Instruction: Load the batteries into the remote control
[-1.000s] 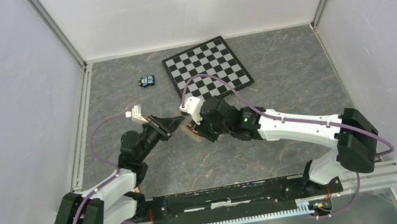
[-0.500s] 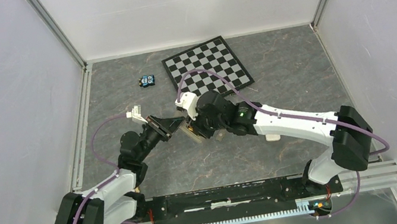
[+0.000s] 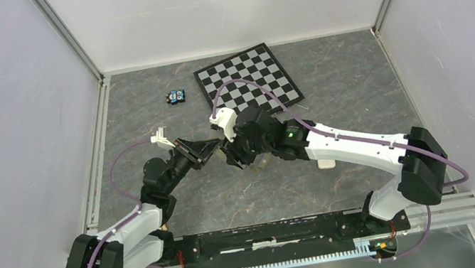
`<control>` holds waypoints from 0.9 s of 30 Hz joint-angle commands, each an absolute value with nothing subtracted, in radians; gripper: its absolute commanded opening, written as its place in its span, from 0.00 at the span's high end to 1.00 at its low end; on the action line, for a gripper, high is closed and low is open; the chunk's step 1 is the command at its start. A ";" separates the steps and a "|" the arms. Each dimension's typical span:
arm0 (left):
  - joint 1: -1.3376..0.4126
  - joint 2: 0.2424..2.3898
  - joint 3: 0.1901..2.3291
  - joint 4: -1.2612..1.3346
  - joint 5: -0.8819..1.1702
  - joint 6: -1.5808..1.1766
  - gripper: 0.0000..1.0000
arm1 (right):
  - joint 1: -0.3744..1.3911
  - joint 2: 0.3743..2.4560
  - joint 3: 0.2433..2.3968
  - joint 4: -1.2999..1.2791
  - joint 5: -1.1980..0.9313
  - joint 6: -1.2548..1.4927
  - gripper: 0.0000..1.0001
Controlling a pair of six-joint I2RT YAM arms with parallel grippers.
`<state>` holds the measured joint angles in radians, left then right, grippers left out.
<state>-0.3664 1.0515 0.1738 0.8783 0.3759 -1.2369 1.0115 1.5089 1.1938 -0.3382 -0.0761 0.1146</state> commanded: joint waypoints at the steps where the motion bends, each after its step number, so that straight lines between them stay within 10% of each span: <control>1: -0.369 1.009 0.212 0.914 0.369 -1.299 0.98 | 0.990 1.464 1.218 -0.310 -0.087 0.153 0.53; 7: -0.369 0.987 0.237 0.735 0.290 -1.178 0.98 | 0.968 1.453 1.165 -0.274 0.003 0.184 0.52; 16: -0.369 0.923 0.301 0.423 0.174 -0.948 0.98 | 0.946 1.284 0.889 -0.332 0.282 0.271 0.22; 27: -0.369 0.913 0.321 0.357 0.151 -0.895 0.98 | 0.923 1.103 0.642 -0.780 0.392 0.664 0.23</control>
